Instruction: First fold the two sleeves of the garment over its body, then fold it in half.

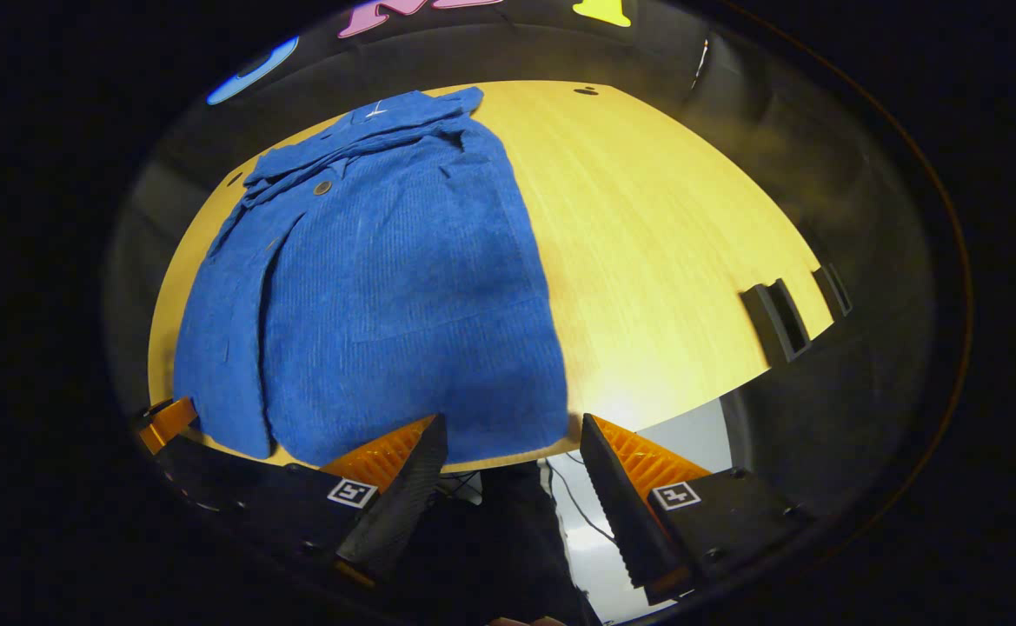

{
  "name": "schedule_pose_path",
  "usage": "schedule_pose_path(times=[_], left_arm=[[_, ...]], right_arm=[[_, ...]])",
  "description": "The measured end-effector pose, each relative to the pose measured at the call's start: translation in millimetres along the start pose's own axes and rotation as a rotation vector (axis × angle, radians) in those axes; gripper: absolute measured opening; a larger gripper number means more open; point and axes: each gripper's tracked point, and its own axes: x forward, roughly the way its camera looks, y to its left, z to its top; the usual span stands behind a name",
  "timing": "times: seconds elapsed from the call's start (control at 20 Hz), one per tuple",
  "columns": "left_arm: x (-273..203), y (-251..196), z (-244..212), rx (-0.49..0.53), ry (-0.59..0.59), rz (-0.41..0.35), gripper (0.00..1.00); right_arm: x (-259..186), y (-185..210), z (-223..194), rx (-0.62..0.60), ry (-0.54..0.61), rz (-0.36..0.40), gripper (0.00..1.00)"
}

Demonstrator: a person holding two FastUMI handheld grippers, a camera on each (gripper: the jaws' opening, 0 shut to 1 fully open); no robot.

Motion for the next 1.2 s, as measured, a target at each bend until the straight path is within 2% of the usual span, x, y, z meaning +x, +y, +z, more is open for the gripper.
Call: schedule_pose_path(times=[0.1, 0.15, 0.25, 0.3, 0.35, 0.4, 0.45, 0.5, 0.55, 0.6, 0.7, 0.75, 0.8, 0.85, 0.9, 0.95, 1.05, 1.2], left_arm=[[-1.2, -1.3, 2.5, 0.008, 0.006, 0.007, 0.77], [-0.7, -1.9, 3.7, 0.008, 0.009, 0.006, 0.77], [-1.2, -3.0, 4.1, 0.003, 0.019, -0.002, 0.77], [-1.0, -3.2, 4.6, 0.005, 0.026, -0.002, 0.76], [-1.1, -3.2, 4.8, 0.010, 0.028, -0.005, 0.77], [-1.1, -5.6, 3.4, 0.007, 0.037, -0.015, 0.77], [-1.9, -10.5, 5.1, 0.006, 0.039, -0.031, 0.70], [2.2, -14.4, 4.3, 0.004, 0.045, -0.046, 0.67], [-1.0, -16.0, 5.3, -0.005, 0.044, -0.051, 0.53], [-0.1, -19.2, 3.8, -0.012, 0.052, -0.066, 0.53], [0.2, -26.3, 4.4, -0.035, 0.059, -0.102, 0.35], [-0.3, -31.4, 6.8, -0.072, 0.056, -0.106, 0.25], [1.0, -39.2, 7.2, -0.096, 0.070, -0.132, 0.14], [0.0, -44.2, 6.9, -0.105, 0.079, -0.153, 0.09], [0.8, -44.5, 6.0, -0.116, 0.075, -0.149, 0.09], [-0.7, -43.2, 6.4, -0.121, 0.076, -0.148, 0.01], [-1.0, -42.7, 5.7, -0.108, 0.074, -0.145, 0.00], [-5.8, -48.3, 8.4, -0.128, 0.074, -0.186, 0.01]], right_arm=[[1.4, 5.6, -2.6, 0.032, 0.044, 0.027, 0.98], [3.3, 9.0, 2.7, 0.033, 0.028, 0.030, 0.92], [5.6, 16.0, 4.4, -0.009, 0.044, 0.036, 0.94], [6.9, 21.7, 5.6, -0.019, 0.054, 0.042, 0.82], [6.1, 24.9, 8.1, -0.028, 0.060, 0.044, 0.91], [8.8, 29.7, 10.8, -0.032, 0.060, 0.049, 0.79], [8.6, 33.9, 12.5, -0.040, 0.067, 0.054, 0.75], [11.2, 39.2, 15.3, -0.046, 0.068, 0.065, 0.67], [9.3, 43.9, 16.7, -0.048, 0.076, 0.073, 0.62], [12.0, 47.8, 18.0, -0.041, 0.080, 0.078, 0.42], [12.6, 55.7, 20.4, -0.045, 0.098, 0.092, 0.13], [12.5, 57.1, 20.9, -0.073, 0.107, 0.099, 0.23], [12.4, 58.6, 22.4, -0.106, 0.108, 0.113, 0.23], [13.6, 59.2, 23.6, -0.111, 0.105, 0.105, 0.23], [13.1, 64.8, 23.6, -0.120, 0.100, 0.114, 0.07], [13.5, 67.8, 26.2, -0.132, 0.090, 0.126, 0.08], [13.4, 75.4, 25.3, -0.146, 0.093, 0.166, 0.08], [13.1, 77.8, 26.0, -0.106, 0.109, 0.190, 0.08]])
